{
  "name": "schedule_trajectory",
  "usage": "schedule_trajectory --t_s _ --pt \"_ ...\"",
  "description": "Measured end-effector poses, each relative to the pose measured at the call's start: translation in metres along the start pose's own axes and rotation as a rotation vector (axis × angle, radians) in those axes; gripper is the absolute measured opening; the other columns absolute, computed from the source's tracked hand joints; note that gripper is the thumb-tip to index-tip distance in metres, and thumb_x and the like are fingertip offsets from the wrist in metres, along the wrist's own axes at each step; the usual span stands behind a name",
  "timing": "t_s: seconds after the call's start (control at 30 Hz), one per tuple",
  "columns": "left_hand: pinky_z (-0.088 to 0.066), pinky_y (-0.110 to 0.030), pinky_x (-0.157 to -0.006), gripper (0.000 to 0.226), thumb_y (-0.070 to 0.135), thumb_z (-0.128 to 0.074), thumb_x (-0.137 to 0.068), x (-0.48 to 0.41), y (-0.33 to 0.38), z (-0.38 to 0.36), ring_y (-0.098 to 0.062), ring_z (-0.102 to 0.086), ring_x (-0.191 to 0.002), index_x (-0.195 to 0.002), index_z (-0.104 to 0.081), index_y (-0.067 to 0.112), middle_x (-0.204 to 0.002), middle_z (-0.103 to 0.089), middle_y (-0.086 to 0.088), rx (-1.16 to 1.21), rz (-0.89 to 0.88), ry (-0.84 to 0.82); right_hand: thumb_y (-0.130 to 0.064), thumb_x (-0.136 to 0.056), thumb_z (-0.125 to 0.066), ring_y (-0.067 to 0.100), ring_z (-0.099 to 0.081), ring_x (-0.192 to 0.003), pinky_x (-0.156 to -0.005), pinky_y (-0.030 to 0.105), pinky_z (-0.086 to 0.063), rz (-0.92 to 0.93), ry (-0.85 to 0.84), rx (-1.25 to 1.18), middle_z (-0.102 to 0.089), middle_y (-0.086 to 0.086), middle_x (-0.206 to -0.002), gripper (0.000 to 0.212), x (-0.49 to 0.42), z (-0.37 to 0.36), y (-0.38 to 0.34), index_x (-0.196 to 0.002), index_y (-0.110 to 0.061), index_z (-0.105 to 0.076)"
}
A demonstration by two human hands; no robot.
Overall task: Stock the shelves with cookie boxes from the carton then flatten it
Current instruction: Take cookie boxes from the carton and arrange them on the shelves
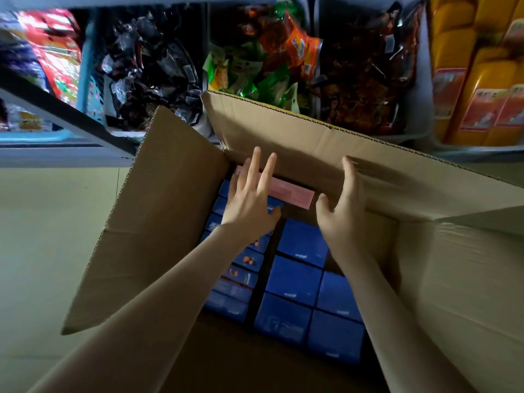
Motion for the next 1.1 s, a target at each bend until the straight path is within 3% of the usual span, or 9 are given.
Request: schedule_trajectory --t_s 0.1,0.17,0.3,0.5,0.6,0.7,0.83,0.97,1.1 --pt "-0.004 -0.053 -0.117 0.100 0.027 -0.062 -0.081 -0.021 -0.004 -0.012 -0.027 0.012 -0.145 -0.150 0.012 0.027 -0.156 0.023 -0.005 -0.036 -0.037 0.023 -0.003 -0.086 -0.061 0.005 -0.031 -0.130 -0.103 0.019 -0.030 0.022 -0.092 0.051 -0.038 0.008 -0.144 0.066 -0.001 -0.023 0.021 -0.145 -0.012 -0.031" --pt "-0.005 -0.054 -0.116 0.102 0.032 -0.062 -0.080 -0.031 -0.007 -0.023 -0.029 0.013 -0.145 -0.150 0.013 0.027 -0.156 0.024 -0.007 -0.071 -0.057 0.041 -0.007 -0.087 -0.062 0.017 -0.038 -0.130 -0.103 0.028 -0.036 0.009 -0.229 0.182 -0.043 0.008 -0.139 0.060 -0.007 -0.045 0.036 -0.141 -0.012 -0.036" --pt "-0.006 -0.054 -0.116 0.107 0.034 -0.065 -0.079 -0.043 -0.014 -0.040 -0.030 0.011 -0.145 -0.147 0.017 0.028 -0.155 0.023 -0.011 -0.148 -0.093 0.114 -0.019 -0.090 -0.059 0.028 -0.034 -0.132 -0.106 0.041 -0.032 -0.105 -0.527 0.518 -0.039 0.007 -0.143 0.063 -0.025 -0.094 0.064 -0.145 -0.013 -0.029" --pt "-0.006 -0.055 -0.116 0.102 0.018 -0.064 -0.081 -0.040 -0.028 -0.048 -0.033 0.010 -0.145 -0.150 0.011 0.025 -0.156 0.019 -0.013 -0.254 -0.124 0.176 -0.016 -0.087 -0.059 0.026 -0.036 -0.126 -0.105 0.036 -0.031 0.058 -0.501 0.840 -0.042 0.008 -0.136 0.051 -0.035 -0.125 0.077 -0.135 -0.013 -0.042" --pt "-0.001 -0.049 -0.116 0.101 0.007 -0.058 -0.083 -0.024 -0.022 -0.039 -0.031 0.015 -0.144 -0.148 0.017 0.027 -0.154 0.027 -0.011 -0.301 -0.068 0.120 -0.025 -0.089 -0.060 0.028 -0.040 -0.124 -0.102 0.038 -0.036 0.050 -0.499 0.761 -0.043 0.011 -0.135 0.052 -0.028 -0.107 0.056 -0.135 -0.009 -0.041" --pt "-0.005 -0.042 -0.118 0.103 -0.005 -0.055 -0.081 0.006 -0.010 -0.020 -0.029 0.014 -0.145 -0.149 0.014 0.031 -0.153 0.030 -0.009 -0.267 0.007 -0.055 -0.026 -0.087 -0.063 0.029 -0.046 -0.117 -0.094 0.037 -0.042 0.104 -0.455 0.698 -0.049 0.014 -0.126 0.049 0.003 -0.062 0.011 -0.128 -0.005 -0.044" --pt "-0.002 -0.043 -0.119 0.095 0.004 -0.058 -0.085 0.078 0.026 0.019 -0.027 0.012 -0.146 -0.151 0.007 0.026 -0.157 0.021 -0.009 -0.221 0.039 -0.232 -0.029 -0.087 -0.062 0.027 -0.050 -0.113 -0.088 0.035 -0.045 0.077 -0.452 0.643 -0.050 0.013 -0.123 0.049 0.059 0.018 -0.063 -0.126 -0.003 -0.045" --pt "0.007 -0.046 -0.118 0.088 0.023 -0.060 -0.086 0.153 0.078 0.091 -0.021 0.000 -0.147 -0.152 -0.003 0.015 -0.159 -0.003 -0.006 -0.277 -0.012 -0.209 -0.038 -0.084 -0.066 0.027 -0.055 -0.105 -0.086 0.037 -0.048 -0.110 -0.623 0.442 -0.056 0.011 -0.115 0.050 0.097 0.096 -0.137 -0.119 -0.006 -0.052" --pt "0.007 -0.045 -0.117 0.074 0.035 -0.060 -0.085 0.210 0.119 0.199 -0.019 -0.020 -0.142 -0.146 -0.025 0.012 -0.150 -0.030 -0.002 -0.259 -0.050 -0.070 -0.031 -0.082 -0.067 0.015 -0.060 -0.086 -0.073 0.030 -0.050 -0.330 -0.705 0.121 -0.063 -0.002 -0.095 0.026 0.104 0.191 -0.223 -0.104 -0.021 -0.057"
Point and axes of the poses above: each hand's wrist, its own x-axis away from the middle knuckle, its own z-axis out of the back of the hand, y = z × x, the point moved 3 cm from there along -x, towards the middle knuckle
